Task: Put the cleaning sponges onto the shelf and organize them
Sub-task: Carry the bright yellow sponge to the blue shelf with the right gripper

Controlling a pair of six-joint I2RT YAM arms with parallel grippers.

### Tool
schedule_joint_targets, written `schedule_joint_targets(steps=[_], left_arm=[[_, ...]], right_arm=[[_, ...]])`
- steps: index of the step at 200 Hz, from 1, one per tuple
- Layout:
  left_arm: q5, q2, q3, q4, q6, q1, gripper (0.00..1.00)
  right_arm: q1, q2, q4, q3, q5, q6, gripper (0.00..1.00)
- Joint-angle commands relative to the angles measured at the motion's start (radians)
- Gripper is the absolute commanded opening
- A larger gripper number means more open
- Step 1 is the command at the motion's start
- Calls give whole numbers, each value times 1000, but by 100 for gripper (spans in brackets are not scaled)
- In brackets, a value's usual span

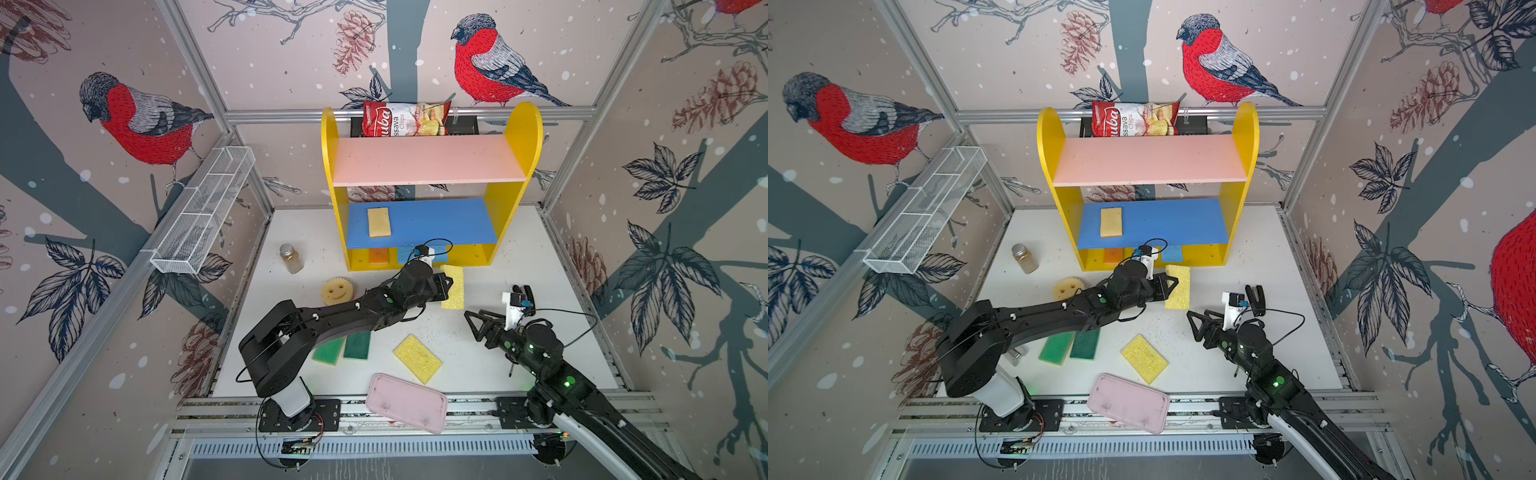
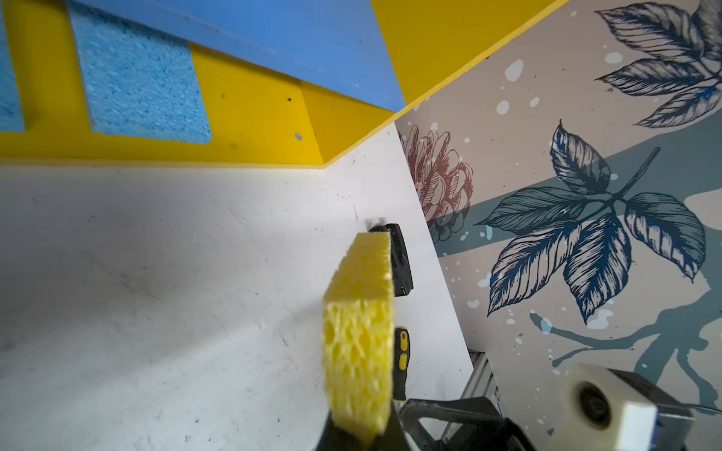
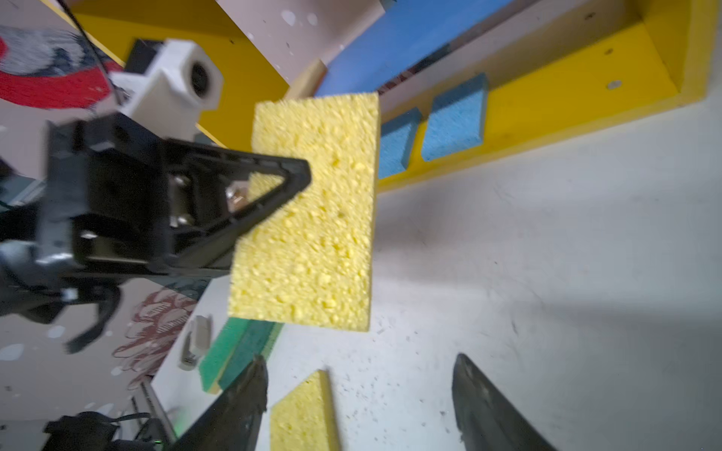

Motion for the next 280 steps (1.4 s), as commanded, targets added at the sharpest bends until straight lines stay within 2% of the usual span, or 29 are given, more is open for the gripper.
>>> schedule_joint_targets(steps=[1, 79, 124, 144, 173, 206, 216, 222, 231, 237, 253, 280], left_arm=[[66, -43, -65, 110, 26, 30, 0], [278, -96, -150, 250, 21, 118, 0], [383, -99, -203, 352, -24, 184, 0], [418, -108, -221, 389, -40, 208, 0], [444, -114, -222, 395, -42, 230, 0], [465, -121, -221, 394, -46, 266, 0], [470, -131, -219, 380, -41, 282, 20], [465, -142, -221, 368, -37, 291, 35], [444, -174, -226, 348, -19, 301, 63], [420, -200, -224, 307, 8, 303, 74], [326, -277, -199, 155, 98, 302, 85], [189, -386, -171, -46, 207, 297, 88]], right_arm=[[-4, 5, 73, 25, -55, 65, 76], [-6, 389, 303, 143, -166, 119, 77], [-6, 588, 402, 216, -239, 161, 63], [0, 686, 454, 247, -275, 183, 60], [21, 822, 548, 291, -302, 212, 46], [35, 869, 554, 347, -280, 197, 8], [33, 860, 526, 363, -259, 174, 1], [30, 854, 493, 381, -243, 149, 0], [24, 849, 425, 424, -215, 104, 0], [18, 851, 373, 457, -194, 69, 0], [0, 878, 255, 560, -146, -15, 0], [-26, 1001, 69, 763, -89, -146, 0]])
